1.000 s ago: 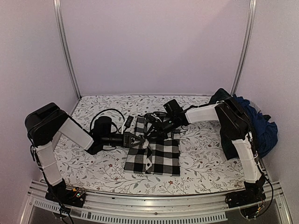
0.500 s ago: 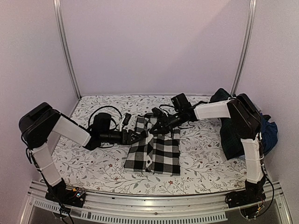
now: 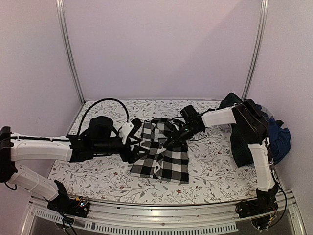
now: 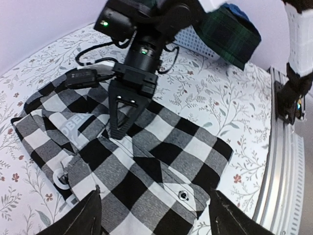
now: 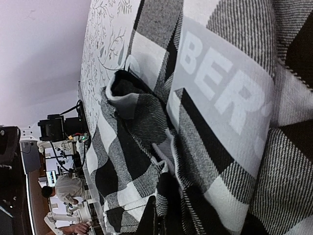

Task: Fold and stack the mixed laundry pile
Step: Pick up the 2/3-rectangle-folded shirt from the center of the board.

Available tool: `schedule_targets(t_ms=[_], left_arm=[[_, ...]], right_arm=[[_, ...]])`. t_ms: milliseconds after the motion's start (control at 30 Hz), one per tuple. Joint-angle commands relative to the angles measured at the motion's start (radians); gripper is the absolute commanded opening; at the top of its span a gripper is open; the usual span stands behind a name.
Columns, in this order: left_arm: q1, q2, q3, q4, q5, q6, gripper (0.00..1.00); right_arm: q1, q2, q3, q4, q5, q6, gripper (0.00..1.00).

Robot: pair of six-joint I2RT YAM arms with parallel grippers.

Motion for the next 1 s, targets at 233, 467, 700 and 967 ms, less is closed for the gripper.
schedule_targets(t_ms=[233,467,700,967], left_arm=[[-0.329,0.093,-0.021,-0.088,-0.442,0.409,0.75],[-0.4,0.258,0.015,-0.007,-0.469,0.592,0.75],[-0.411,0.398,0.066,0.08,-0.544,0.719,0.6],[-0.426,0.353,0.111,-0.006,-0.557,0.744,0.0]], right_arm=[[0.021,0.086,0.072,-0.104,0.076,-0.132,0.03],[0.024,0.105,0.072,-0.127,0.107,-0.162,0.02],[0.032,0.121,0.07,-0.15,0.123,-0.187,0.03],[0.044,0.123,0.067,-0.197,0.132,-0.237,0.03]])
